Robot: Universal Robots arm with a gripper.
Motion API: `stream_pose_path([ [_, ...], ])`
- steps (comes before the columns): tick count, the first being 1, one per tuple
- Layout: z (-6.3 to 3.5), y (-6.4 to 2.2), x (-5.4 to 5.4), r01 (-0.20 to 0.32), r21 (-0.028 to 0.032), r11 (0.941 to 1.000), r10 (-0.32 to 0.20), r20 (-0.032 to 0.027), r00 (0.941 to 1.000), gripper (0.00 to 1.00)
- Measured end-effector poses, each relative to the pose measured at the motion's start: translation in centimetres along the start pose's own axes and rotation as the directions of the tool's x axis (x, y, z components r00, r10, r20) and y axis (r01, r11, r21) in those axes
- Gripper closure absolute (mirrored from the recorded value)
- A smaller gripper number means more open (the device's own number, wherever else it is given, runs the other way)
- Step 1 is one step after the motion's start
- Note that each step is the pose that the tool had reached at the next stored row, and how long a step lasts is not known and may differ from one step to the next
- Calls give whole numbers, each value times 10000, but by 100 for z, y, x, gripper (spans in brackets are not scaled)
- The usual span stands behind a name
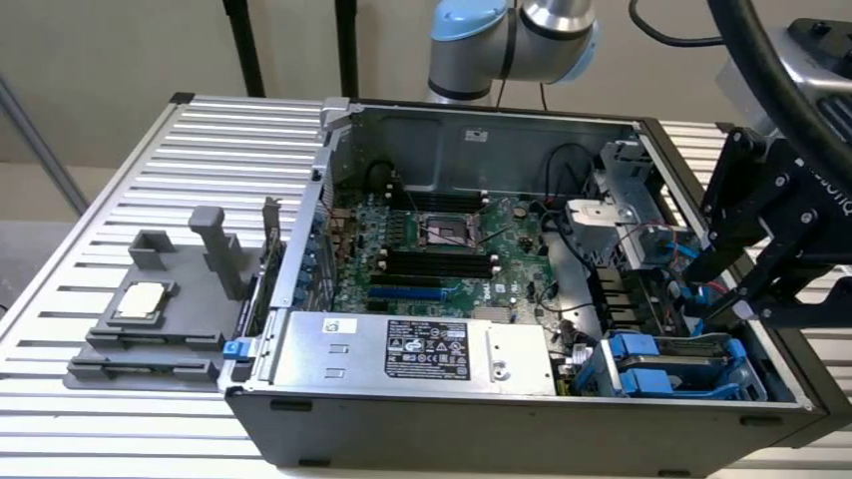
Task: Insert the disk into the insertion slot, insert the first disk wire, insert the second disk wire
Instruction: 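Insert the disk into the insertion slot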
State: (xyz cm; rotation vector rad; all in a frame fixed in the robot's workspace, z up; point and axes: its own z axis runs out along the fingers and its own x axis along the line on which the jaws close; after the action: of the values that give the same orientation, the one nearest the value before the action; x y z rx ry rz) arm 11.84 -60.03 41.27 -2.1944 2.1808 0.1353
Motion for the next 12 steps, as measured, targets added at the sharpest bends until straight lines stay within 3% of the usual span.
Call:
stream_pose_path([
  [2, -1, -31, -1, 0, -1, 10000, 0, -1, 10000, 62],
  [4, -1, -34, -1, 0, -1, 10000, 0, 1, 10000, 75],
  [5, 0, -34, -1, -1, -1, 10000, 1, 1, 10000, 75],
  [7, -1, -34, -1, -1, -1, 10000, 1, 0, 10000, 86],
  [12, -1, -34, -1, -1, -1, 10000, 1, 0, 10000, 89],
])
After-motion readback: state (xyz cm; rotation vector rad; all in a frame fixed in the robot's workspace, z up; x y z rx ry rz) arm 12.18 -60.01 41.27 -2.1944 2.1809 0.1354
